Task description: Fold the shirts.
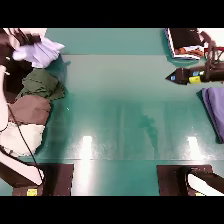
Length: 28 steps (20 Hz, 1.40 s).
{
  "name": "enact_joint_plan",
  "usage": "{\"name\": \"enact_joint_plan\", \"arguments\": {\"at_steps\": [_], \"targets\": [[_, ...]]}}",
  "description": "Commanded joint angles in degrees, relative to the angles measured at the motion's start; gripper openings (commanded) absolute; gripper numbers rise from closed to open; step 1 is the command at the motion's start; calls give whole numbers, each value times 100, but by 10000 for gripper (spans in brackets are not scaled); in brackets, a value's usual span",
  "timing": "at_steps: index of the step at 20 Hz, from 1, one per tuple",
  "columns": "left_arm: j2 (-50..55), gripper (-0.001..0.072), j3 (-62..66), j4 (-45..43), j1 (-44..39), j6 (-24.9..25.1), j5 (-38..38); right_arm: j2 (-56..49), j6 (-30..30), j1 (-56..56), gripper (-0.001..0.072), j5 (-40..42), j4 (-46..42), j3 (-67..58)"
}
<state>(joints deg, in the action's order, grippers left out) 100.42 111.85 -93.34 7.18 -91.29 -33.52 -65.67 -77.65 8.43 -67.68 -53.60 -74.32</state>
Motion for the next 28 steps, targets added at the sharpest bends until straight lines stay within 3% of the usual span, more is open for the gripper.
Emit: {"name": "enact_joint_plan", "arguments": {"at_steps": [1,5,11,14,17,18,19,20,23,28], "targets": [[-1104,26,555,706,-321,778,-887,4,13,-2,17,280,-61,-758],[-2621,26,555,1021,-1158,1416,-2133,4,17,-144,17,299,-55,-1600],[-3226,27,201,1032,-2774,1176,-3906,4,15,-282,18,-48,-39,-2256],[-3012,27,-848,1137,-3620,1049,-3860,4,15,-278,18,-267,-39,-2306],[-2538,30,-1773,1261,-4197,1005,-3176,4,15,-275,17,-636,-39,-2304],[-2319,227,-1945,1405,-4312,1005,-2911,4,15,-278,18,-761,-42,-2302],[-2107,578,-1989,1497,-4369,999,-2800,4,15,-275,17,-839,-42,-2299],[-1937,681,-1989,1508,-4385,918,-2787,4,15,-278,17,-927,-42,-2302],[-2028,665,-1971,1281,-4050,914,-3263,2,15,-278,18,-1095,-50,-2299],[-2863,665,-2494,1471,-2455,772,-4406,2,15,-278,17,-1071,-48,-2299]]}}
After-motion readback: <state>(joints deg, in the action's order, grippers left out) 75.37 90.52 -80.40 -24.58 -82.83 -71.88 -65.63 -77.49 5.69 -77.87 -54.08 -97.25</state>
